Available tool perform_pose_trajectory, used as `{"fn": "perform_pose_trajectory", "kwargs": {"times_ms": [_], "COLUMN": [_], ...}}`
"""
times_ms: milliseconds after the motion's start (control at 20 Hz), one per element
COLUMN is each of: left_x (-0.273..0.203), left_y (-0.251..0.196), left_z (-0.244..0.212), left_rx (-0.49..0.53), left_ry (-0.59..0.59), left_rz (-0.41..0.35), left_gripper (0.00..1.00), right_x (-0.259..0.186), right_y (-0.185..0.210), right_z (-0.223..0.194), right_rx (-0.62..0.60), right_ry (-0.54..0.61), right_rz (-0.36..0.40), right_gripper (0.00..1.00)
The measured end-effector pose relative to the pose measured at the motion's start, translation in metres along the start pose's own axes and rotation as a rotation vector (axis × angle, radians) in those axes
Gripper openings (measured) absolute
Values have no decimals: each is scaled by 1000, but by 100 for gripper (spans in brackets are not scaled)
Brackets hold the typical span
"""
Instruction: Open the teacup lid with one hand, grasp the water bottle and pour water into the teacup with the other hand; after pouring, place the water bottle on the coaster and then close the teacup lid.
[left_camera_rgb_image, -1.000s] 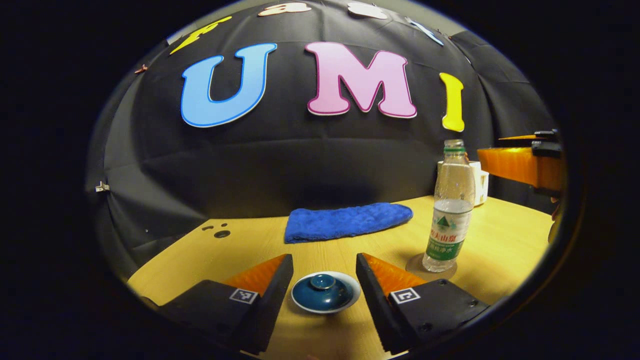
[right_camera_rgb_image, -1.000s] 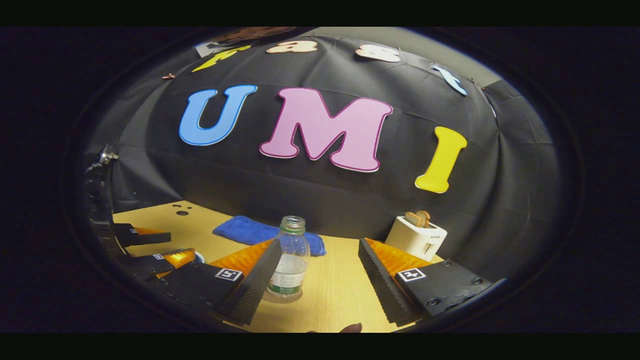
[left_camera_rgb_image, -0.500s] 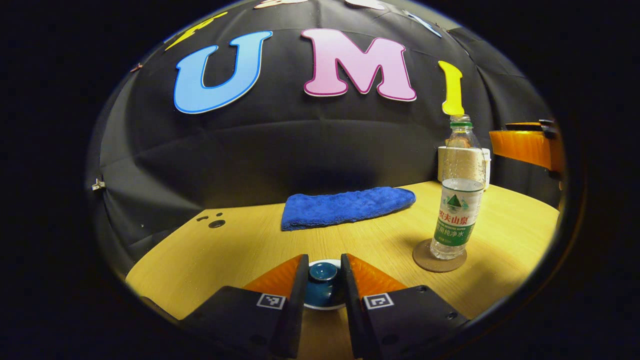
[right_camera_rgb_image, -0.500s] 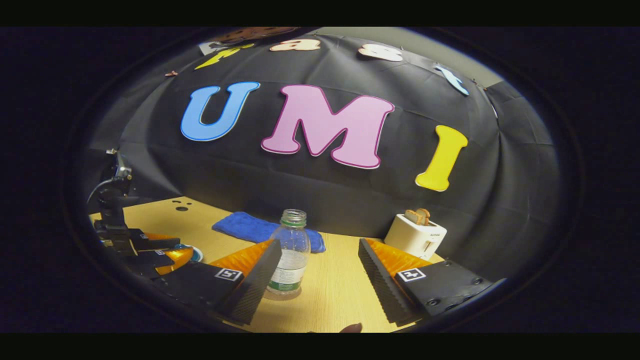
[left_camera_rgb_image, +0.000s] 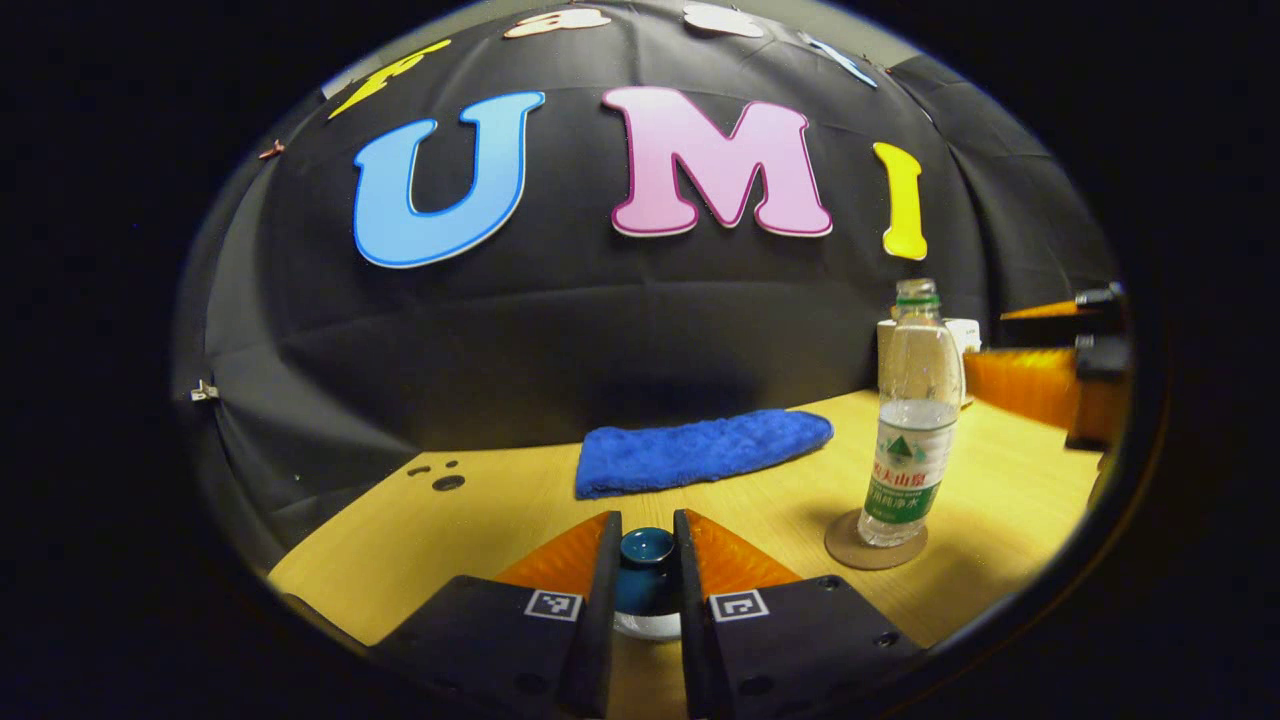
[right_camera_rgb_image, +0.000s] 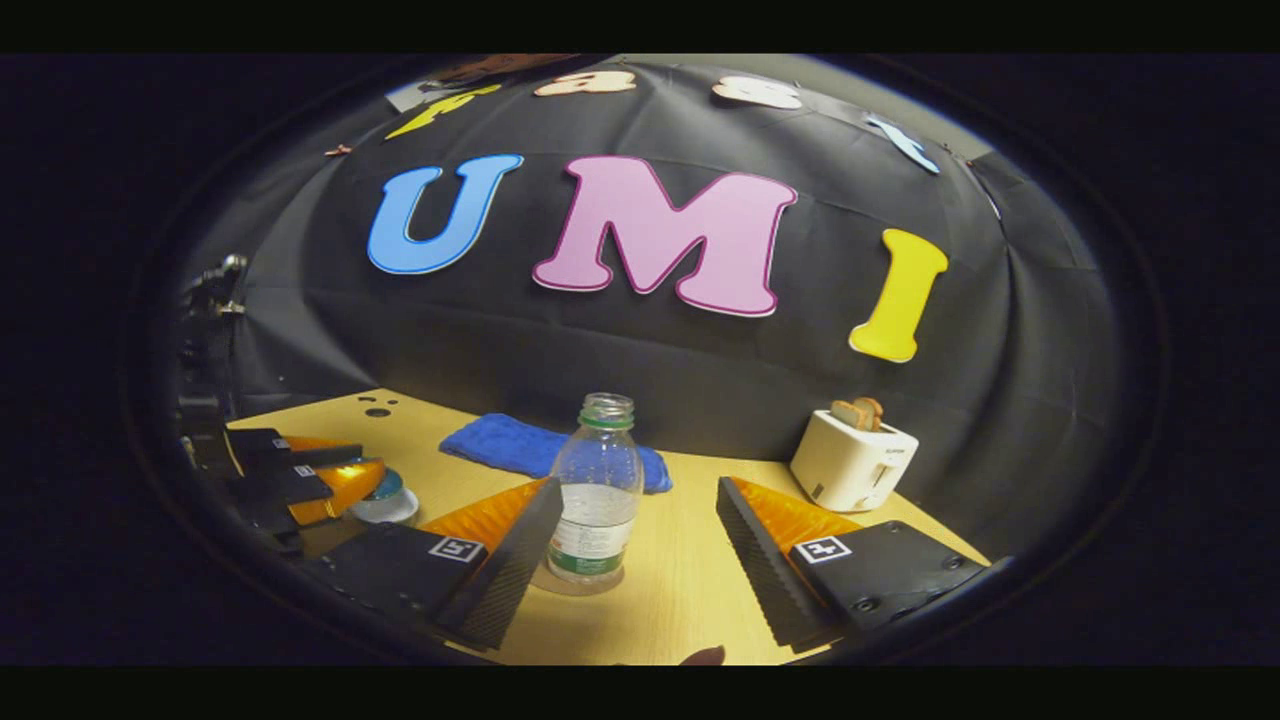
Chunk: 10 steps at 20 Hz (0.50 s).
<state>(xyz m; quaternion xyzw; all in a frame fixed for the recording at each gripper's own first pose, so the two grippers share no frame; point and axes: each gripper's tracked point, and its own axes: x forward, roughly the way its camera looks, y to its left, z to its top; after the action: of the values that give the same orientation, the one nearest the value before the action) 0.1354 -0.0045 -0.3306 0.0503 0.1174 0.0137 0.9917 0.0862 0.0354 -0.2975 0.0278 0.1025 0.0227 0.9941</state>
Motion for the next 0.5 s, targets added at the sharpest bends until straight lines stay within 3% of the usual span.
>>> {"fn": "perform_pose_trajectory", "kwargs": {"times_ms": [100,350,400,500], "left_x": [-6,-22,-24,-28], "left_y": [4,23,26,32], "left_z": [13,30,30,28], "left_rx": [-15,-35,-38,-40], "left_ry": [-20,-30,-28,-15], "left_rz": [0,28,33,45], "left_gripper": [32,28,36,32], "right_x": [6,20,23,33], "right_y": [4,20,22,27], "right_z": [-6,-34,-40,-48], "right_rx": [18,31,30,36], "right_ry": [10,35,39,43], "right_rz": [10,48,53,63], "right_gripper": [96,96,96,96]}}
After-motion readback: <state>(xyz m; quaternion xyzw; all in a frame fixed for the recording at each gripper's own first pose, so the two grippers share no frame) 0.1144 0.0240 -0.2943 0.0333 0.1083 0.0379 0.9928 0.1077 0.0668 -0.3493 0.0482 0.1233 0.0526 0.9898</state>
